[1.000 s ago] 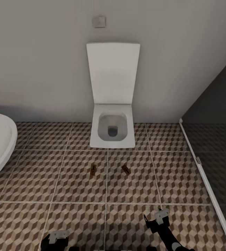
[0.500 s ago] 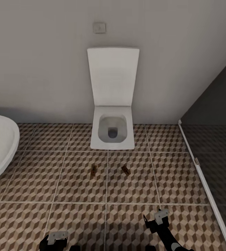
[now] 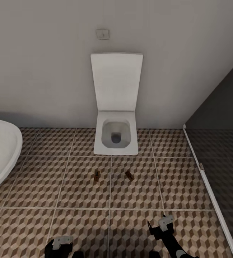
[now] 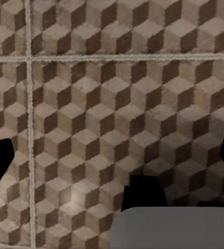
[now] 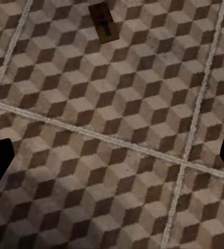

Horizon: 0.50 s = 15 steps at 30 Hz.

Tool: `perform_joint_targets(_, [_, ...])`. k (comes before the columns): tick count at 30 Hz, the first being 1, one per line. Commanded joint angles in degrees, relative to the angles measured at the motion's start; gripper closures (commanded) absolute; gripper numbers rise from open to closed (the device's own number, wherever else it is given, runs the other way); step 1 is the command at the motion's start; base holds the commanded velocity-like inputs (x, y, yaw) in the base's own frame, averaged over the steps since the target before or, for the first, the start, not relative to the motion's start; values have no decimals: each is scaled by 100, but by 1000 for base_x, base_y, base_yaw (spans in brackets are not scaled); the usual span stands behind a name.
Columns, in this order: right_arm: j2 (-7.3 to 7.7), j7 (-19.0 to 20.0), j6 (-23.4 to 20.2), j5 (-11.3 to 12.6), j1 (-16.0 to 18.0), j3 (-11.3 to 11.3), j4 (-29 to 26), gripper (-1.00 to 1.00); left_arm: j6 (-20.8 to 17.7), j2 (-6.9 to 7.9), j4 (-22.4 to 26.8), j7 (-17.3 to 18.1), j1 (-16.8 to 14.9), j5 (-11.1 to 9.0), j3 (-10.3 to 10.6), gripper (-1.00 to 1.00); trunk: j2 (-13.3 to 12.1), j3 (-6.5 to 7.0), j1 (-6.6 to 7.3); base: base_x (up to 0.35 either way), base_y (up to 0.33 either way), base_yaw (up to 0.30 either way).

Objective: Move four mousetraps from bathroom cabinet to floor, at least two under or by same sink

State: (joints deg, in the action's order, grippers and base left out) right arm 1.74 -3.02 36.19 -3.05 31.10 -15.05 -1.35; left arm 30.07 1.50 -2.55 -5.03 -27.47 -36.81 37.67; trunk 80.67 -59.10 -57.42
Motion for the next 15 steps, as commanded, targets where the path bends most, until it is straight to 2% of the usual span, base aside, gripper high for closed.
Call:
perform_joint_targets(1, [-1, -32, 11, -31, 2, -16, 3, -100, 19, -24, 15, -40, -4, 19, 36, -100, -40, 16, 23, 0, 0, 0])
perform_joint_targets(7, [-18, -32, 11, -28, 1, -15, 3, -100, 3, -154, 230, -43, -4, 31, 31, -100, -281, 124, 154, 0, 0, 0])
perform_joint_targets(10, [-27, -32, 11, -3, 1, -15, 3, -100, 1, -174, 271, -46, -4, 32, 30, -100, -401, 178, 220, 0, 0, 0])
perform_joint_targets(15, [-89, -32, 11, 196, 1, -15, 3, -100, 4, -193, 323, -49, -4, 33, 22, -100, -602, 267, 330, 0, 0, 0])
